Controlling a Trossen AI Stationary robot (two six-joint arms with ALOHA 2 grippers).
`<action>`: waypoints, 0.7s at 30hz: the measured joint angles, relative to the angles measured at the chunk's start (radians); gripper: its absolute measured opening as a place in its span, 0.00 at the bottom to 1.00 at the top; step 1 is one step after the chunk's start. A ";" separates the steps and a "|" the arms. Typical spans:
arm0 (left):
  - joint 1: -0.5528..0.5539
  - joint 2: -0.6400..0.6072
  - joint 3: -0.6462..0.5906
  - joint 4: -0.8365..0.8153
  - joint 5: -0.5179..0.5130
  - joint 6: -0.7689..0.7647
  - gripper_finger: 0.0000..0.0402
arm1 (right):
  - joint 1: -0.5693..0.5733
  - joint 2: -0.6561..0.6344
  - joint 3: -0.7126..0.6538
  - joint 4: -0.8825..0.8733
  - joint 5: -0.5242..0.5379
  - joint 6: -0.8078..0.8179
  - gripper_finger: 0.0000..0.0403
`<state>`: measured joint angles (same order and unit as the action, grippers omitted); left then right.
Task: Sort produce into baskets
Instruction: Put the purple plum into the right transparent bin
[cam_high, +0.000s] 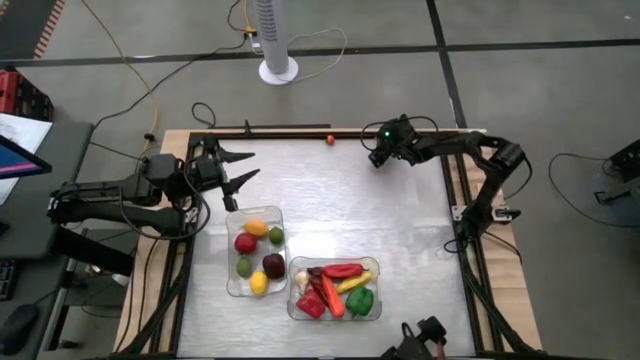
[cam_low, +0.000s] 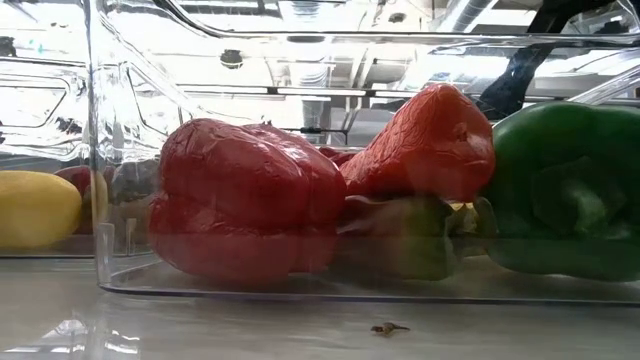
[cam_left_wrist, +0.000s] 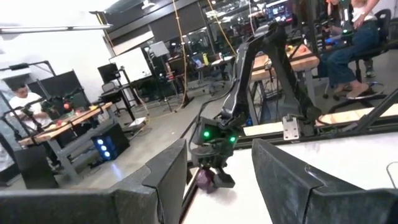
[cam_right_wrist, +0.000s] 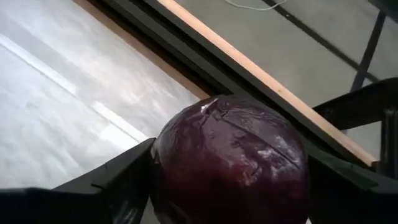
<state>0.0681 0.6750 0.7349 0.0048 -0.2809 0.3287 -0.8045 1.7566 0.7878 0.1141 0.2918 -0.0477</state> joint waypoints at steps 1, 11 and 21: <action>0.000 0.000 0.000 0.000 -0.006 0.000 0.42 | 0.004 -0.005 -0.001 -0.001 0.000 -0.004 0.88; 0.000 0.000 0.000 -0.008 -0.019 0.000 0.42 | 0.119 -0.152 -0.003 -0.143 -0.058 0.106 0.82; 0.000 0.000 0.000 -0.002 -0.019 -0.010 0.42 | 0.594 -0.380 -0.003 -0.158 -0.425 0.322 0.82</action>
<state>0.0681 0.6750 0.7349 0.0032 -0.3001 0.3190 -0.2106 1.3766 0.7853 -0.0434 -0.1330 0.2746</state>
